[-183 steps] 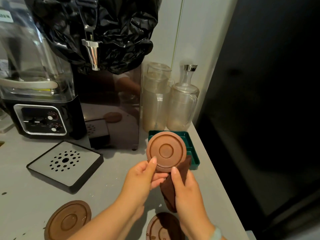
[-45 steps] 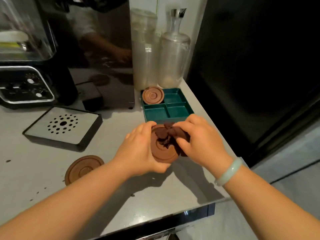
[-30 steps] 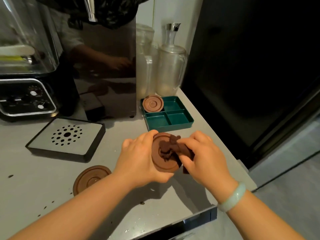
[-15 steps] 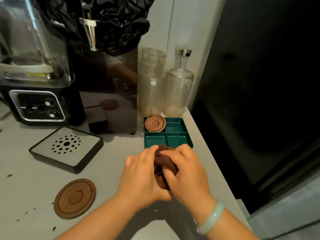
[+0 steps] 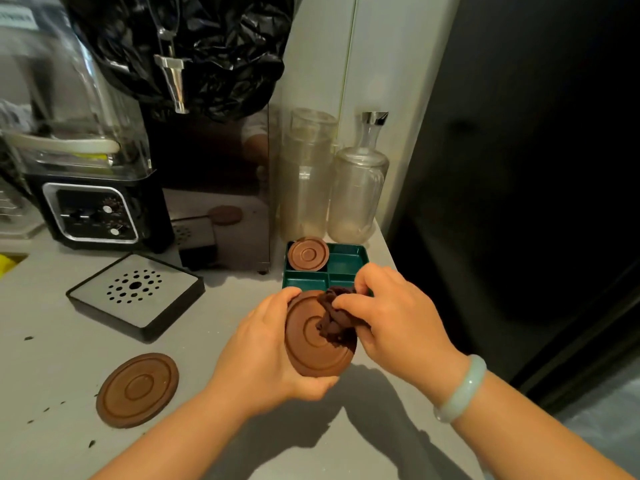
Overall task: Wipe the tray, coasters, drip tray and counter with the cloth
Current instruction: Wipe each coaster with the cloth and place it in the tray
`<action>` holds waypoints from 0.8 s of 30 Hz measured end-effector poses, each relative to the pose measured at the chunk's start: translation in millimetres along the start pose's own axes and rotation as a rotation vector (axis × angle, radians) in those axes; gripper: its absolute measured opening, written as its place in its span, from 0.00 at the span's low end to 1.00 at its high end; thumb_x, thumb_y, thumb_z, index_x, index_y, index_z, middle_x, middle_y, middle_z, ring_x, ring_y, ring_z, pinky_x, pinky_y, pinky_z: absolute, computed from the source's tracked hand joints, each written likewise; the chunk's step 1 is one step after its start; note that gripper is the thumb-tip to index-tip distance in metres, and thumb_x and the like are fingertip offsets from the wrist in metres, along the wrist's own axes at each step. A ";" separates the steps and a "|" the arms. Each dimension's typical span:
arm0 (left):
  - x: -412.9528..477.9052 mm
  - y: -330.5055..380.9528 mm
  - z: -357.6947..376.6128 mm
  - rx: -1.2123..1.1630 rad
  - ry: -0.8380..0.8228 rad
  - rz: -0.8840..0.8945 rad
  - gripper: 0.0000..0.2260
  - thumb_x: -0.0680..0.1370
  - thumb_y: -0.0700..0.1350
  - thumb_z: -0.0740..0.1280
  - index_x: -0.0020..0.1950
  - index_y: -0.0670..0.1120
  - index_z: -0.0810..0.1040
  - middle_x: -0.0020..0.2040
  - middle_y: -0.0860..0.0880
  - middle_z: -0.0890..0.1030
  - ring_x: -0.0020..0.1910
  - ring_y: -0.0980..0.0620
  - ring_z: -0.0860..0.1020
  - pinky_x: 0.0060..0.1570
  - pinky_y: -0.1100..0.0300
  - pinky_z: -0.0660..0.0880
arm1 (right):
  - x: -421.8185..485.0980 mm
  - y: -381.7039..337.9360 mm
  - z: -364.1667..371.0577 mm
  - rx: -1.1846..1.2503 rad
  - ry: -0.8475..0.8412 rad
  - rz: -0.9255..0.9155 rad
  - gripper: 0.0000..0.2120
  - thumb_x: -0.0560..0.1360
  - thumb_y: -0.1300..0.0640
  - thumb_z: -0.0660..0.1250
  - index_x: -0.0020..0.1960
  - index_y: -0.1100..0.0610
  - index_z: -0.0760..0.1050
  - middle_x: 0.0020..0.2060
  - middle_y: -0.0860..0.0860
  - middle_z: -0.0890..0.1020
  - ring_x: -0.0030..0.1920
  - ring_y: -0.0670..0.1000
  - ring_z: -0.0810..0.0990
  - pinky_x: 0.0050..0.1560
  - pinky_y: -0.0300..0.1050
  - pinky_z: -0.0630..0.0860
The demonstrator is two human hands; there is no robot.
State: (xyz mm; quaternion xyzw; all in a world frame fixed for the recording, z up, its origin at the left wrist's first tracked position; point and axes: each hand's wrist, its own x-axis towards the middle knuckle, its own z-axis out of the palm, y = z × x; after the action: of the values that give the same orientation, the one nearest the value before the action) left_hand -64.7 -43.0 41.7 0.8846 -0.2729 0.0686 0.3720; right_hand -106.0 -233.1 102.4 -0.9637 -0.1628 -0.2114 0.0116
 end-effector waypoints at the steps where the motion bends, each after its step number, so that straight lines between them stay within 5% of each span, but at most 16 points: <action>1: 1.3 -0.7 -0.8 0.015 0.023 -0.006 0.45 0.52 0.65 0.76 0.66 0.60 0.63 0.57 0.63 0.70 0.57 0.56 0.73 0.55 0.62 0.72 | -1.8 0.3 0.9 -0.014 -0.003 -0.012 0.10 0.64 0.56 0.72 0.46 0.50 0.81 0.39 0.51 0.74 0.38 0.55 0.74 0.28 0.42 0.63; 4: 5.7 -4.1 -2.4 0.035 0.064 -0.009 0.46 0.51 0.62 0.76 0.66 0.58 0.64 0.59 0.60 0.71 0.59 0.54 0.73 0.57 0.58 0.72 | -11.5 -6.3 10.7 0.104 -0.119 0.058 0.10 0.64 0.50 0.66 0.45 0.46 0.79 0.40 0.45 0.69 0.42 0.51 0.73 0.30 0.40 0.60; 7: 4.9 -6.6 3.6 -0.010 0.031 -0.031 0.49 0.50 0.61 0.78 0.68 0.56 0.63 0.60 0.60 0.70 0.60 0.53 0.73 0.57 0.59 0.71 | -14.8 -18.7 24.4 0.631 -0.205 0.266 0.11 0.65 0.55 0.65 0.43 0.42 0.80 0.40 0.43 0.73 0.43 0.45 0.75 0.37 0.39 0.72; 10: 1.8 -9.9 6.8 -0.146 0.086 -0.108 0.48 0.50 0.64 0.78 0.67 0.63 0.61 0.60 0.64 0.70 0.58 0.59 0.73 0.55 0.64 0.72 | -15.0 -11.8 31.6 1.311 0.093 0.720 0.09 0.71 0.65 0.66 0.38 0.53 0.81 0.30 0.50 0.80 0.29 0.47 0.77 0.28 0.37 0.73; 12: 2.0 -8.3 6.9 -0.196 0.109 -0.111 0.44 0.51 0.67 0.77 0.61 0.72 0.57 0.58 0.70 0.69 0.58 0.67 0.71 0.52 0.73 0.69 | -22.4 0.1 33.8 1.662 0.297 1.007 0.07 0.76 0.60 0.63 0.40 0.59 0.77 0.22 0.52 0.74 0.20 0.49 0.70 0.20 0.36 0.66; 14: 2.4 -3.5 9.1 -0.232 0.091 -0.104 0.43 0.51 0.69 0.76 0.61 0.74 0.57 0.58 0.74 0.68 0.59 0.72 0.69 0.48 0.79 0.67 | -25.7 6.9 39.1 1.891 0.357 1.147 0.10 0.77 0.55 0.62 0.47 0.59 0.80 0.29 0.54 0.79 0.27 0.50 0.74 0.29 0.41 0.70; 17: 1.4 7.4 20.1 -0.294 0.006 -0.083 0.46 0.52 0.70 0.76 0.65 0.73 0.57 0.62 0.72 0.68 0.63 0.71 0.68 0.56 0.78 0.67 | -17.1 0.5 42.9 2.194 0.244 1.065 0.19 0.79 0.50 0.57 0.61 0.60 0.77 0.55 0.60 0.82 0.56 0.59 0.80 0.61 0.54 0.72; 20: 3.3 16.9 26.1 -0.307 -0.013 -0.070 0.48 0.52 0.70 0.76 0.66 0.75 0.53 0.72 0.70 0.60 0.70 0.70 0.60 0.68 0.67 0.63 | -7.5 -13.0 41.7 2.293 0.076 0.968 0.25 0.78 0.43 0.55 0.62 0.61 0.76 0.60 0.63 0.79 0.61 0.61 0.77 0.61 0.57 0.74; 24: 13.6 19.1 15.3 -0.161 0.035 0.009 0.41 0.53 0.71 0.73 0.61 0.75 0.57 0.76 0.68 0.42 0.74 0.67 0.37 0.71 0.59 0.48 | -5.5 -18.6 45.4 2.414 -0.068 0.880 0.31 0.77 0.37 0.52 0.65 0.59 0.74 0.64 0.61 0.76 0.63 0.60 0.75 0.64 0.56 0.71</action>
State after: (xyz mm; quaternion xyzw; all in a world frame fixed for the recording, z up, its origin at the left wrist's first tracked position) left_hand -64.7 -70.5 47.0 0.8491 -0.2750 0.0637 0.4465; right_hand -98.3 -213.0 58.0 -0.3197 0.0797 0.1153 0.9371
